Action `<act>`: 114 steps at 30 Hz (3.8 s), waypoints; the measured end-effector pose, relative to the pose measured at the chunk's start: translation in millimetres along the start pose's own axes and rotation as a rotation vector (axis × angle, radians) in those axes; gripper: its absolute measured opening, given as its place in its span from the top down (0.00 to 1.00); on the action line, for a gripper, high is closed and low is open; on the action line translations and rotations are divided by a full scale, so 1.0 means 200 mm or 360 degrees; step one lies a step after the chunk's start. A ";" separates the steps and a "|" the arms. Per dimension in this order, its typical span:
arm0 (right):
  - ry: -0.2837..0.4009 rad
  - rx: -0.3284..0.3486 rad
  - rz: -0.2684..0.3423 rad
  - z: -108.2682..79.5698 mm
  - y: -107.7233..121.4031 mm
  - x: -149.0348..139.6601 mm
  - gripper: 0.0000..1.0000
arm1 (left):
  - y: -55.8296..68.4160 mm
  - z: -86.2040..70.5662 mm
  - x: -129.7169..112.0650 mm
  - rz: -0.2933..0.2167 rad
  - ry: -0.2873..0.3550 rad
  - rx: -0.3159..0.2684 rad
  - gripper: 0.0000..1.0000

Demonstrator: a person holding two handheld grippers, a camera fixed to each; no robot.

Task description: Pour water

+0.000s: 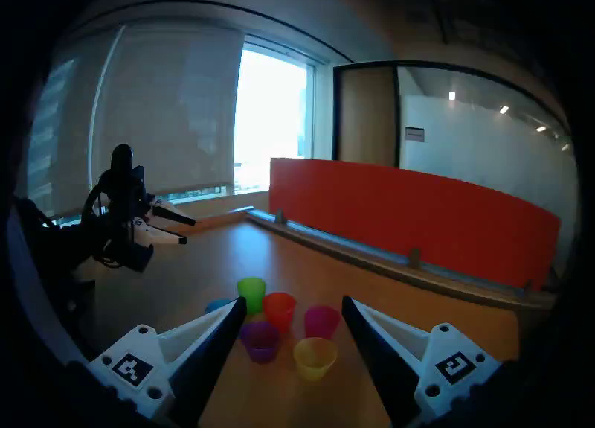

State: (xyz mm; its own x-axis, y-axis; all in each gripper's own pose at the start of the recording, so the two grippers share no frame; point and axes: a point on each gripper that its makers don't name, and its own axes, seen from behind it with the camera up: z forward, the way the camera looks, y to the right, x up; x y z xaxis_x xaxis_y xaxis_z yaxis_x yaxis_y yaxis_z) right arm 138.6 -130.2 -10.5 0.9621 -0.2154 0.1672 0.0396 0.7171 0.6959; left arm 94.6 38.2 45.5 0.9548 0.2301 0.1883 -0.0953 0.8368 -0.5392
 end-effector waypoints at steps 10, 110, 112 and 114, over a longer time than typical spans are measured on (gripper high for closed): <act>-0.0079 0.0059 -0.0061 0.02 -0.03 -0.05 0.01 | -0.01 0.02 0.00 0.0013 -0.0017 -0.0002 0.00; -0.0687 0.0666 -0.0376 1.13 -0.73 -0.78 0.00 | -0.13 0.05 -0.02 0.0022 0.0026 0.0115 0.00; -0.0688 0.0657 -0.0386 1.13 -0.73 -0.78 0.04 | -0.13 0.05 -0.03 0.0021 0.0026 0.0116 0.00; -0.0686 0.0651 -0.0391 1.14 -0.72 -0.79 0.06 | -0.13 0.05 -0.03 0.0020 0.0025 0.0116 0.00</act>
State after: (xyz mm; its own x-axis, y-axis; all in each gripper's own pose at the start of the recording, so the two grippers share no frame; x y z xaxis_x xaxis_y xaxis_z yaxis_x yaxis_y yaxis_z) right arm -79.8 -350.8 21.4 0.7399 -0.6495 0.1753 0.0570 0.3202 0.9456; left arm 88.8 20.6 66.9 0.9577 0.2334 0.1684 -0.1271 0.8680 -0.4800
